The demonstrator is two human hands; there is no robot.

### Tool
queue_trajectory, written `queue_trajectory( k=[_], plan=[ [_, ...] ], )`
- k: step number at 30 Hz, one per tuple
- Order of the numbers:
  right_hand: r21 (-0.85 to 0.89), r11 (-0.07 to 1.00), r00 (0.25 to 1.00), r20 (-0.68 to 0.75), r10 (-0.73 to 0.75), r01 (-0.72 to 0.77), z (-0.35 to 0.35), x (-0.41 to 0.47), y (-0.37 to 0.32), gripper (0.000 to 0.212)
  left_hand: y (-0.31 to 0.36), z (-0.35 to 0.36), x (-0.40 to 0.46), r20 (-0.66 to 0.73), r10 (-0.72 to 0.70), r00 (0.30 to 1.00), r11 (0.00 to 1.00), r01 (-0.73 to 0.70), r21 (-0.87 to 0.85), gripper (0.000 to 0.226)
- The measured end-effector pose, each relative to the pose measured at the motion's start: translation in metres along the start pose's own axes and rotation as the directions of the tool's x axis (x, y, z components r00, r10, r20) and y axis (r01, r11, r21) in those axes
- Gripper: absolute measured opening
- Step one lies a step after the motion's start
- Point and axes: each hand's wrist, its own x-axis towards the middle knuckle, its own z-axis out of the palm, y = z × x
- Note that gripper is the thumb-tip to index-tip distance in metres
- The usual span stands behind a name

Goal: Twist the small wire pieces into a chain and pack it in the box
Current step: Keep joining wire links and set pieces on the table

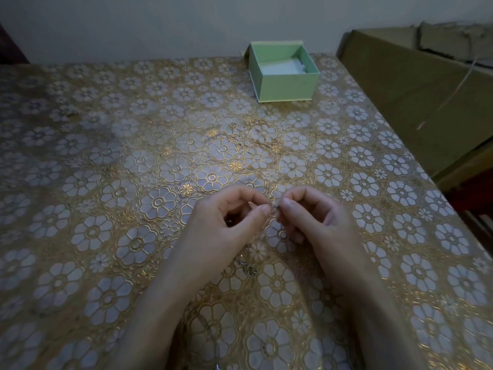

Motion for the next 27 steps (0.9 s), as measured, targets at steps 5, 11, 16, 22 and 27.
queue_trajectory(
  k=[5, 11, 16, 22, 27],
  plan=[
    [-0.016, 1.0, 1.0, 0.025, -0.008, 0.008, 0.001, 0.001, 0.003, 0.01, -0.001, -0.001, 0.0, 0.0, 0.033, 0.999, 0.995, -0.033, 0.092, 0.008],
    [-0.134, 0.987, 0.992, -0.08, -0.094, 0.083, 0.003, 0.004, 0.009, 0.003, -0.005, -0.001, 0.001, -0.034, 0.0, 0.999, 0.998, 0.002, 0.062, 0.013],
    [-0.42, 0.881, 0.955, -0.094, -0.282, 0.219, 0.006, 0.004, 0.013, 0.011, -0.009, -0.002, 0.002, -0.134, 0.059, 0.989, 0.983, -0.035, 0.178, 0.004],
    [-0.476, 0.841, 0.951, -0.03, -0.308, 0.257, 0.009, 0.004, 0.015, 0.004, -0.008, -0.001, 0.001, -0.128, 0.107, 0.986, 0.971, -0.077, 0.224, 0.003],
    [-0.468, 0.843, 0.949, -0.032, -0.314, 0.264, 0.009, 0.005, 0.015, 0.004, -0.009, -0.001, 0.0, -0.109, 0.108, 0.988, 0.97, -0.081, 0.227, 0.008]
  ],
)
